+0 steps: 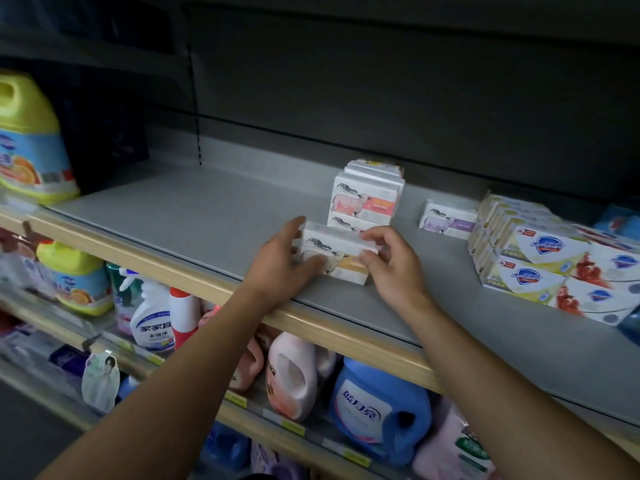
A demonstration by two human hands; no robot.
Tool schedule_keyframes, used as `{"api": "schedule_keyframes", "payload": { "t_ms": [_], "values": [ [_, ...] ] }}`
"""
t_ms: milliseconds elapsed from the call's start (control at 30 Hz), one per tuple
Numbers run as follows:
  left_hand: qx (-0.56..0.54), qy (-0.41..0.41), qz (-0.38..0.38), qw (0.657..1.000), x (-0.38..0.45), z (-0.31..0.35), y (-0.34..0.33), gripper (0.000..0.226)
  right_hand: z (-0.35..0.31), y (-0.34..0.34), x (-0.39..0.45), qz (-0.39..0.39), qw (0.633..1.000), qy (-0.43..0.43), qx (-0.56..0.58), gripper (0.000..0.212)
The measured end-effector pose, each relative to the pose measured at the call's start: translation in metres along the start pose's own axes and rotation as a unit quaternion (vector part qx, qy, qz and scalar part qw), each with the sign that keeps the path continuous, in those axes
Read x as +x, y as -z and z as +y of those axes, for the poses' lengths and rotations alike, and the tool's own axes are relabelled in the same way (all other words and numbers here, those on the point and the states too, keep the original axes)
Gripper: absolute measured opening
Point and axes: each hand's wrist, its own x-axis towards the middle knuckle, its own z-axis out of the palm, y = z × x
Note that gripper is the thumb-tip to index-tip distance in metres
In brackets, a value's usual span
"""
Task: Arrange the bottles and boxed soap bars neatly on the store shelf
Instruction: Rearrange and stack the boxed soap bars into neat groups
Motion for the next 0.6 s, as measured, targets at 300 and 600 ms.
{"api": "schedule_keyframes", "payload": {
  "t_ms": [300, 600],
  "values": [
    [-0.356, 0.101, 0.007, 0.929, -0.001, -0.009, 0.019, 0.031, -0.004, -0.006, -0.014, -0.164, 0.982, 0.002, 0.098, 0.083],
    [-0.312, 0.071, -0.05, 0.946, -0.003, -0.004, 0.023, 0.04, -0.005, -0.005, -0.009, -0.101, 0.985, -0.078, 0.112, 0.027]
  ]
}}
